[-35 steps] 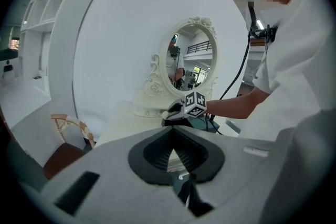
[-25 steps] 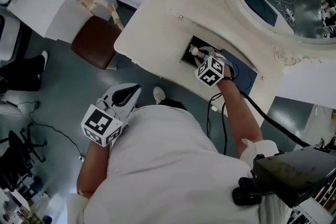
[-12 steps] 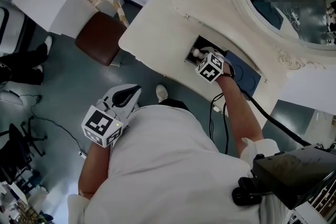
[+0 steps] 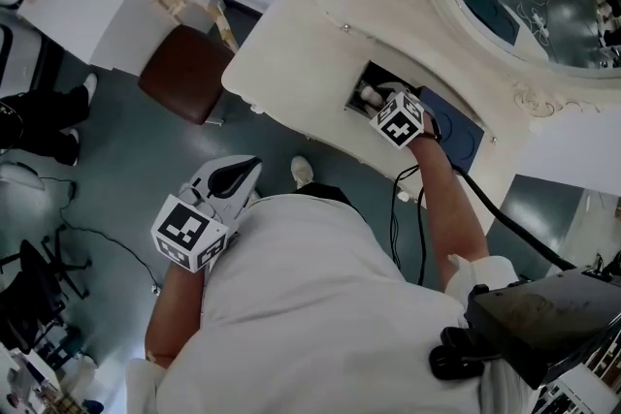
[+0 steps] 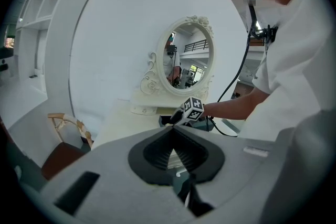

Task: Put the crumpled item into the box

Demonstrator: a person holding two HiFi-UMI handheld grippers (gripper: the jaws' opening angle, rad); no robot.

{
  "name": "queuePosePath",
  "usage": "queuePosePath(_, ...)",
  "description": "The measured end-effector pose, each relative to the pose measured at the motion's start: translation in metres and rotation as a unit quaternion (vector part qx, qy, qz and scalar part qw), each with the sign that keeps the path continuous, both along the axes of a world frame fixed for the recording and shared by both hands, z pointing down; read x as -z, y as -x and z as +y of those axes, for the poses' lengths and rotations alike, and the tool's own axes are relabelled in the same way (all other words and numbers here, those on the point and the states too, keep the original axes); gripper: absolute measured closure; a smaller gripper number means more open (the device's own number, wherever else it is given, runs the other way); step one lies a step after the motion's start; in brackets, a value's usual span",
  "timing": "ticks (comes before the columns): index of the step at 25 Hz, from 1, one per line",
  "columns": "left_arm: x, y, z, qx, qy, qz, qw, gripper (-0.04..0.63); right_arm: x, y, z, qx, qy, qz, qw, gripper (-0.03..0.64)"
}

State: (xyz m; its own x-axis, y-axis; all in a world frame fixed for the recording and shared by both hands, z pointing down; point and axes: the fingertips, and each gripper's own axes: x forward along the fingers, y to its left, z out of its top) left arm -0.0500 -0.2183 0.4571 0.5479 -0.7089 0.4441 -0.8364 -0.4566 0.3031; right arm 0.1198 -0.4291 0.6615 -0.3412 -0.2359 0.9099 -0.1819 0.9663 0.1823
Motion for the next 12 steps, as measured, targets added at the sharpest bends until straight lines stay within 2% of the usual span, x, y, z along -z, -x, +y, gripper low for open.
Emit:
queuePosePath(5,0.002,0.008,0.011,-0.021,-0.005,0.004,0.9998,0.594,0.022,0.005,0.014,-0.037,-0.017,-0.033,0.999,0.460)
queuePosePath(8,0.003,0.015,0.020,-0.035,-0.009,0.005,0.9993,0.594,0.036,0.011,0.031,-0.056,-0.031,-0.054,0.997,0.512)
queuePosePath(12,0.005,0.024,0.038,-0.054,-0.013,0.008,0.9984,0.593,0.050,0.020,0.065,-0.081,-0.042,-0.081,0.993,0.615)
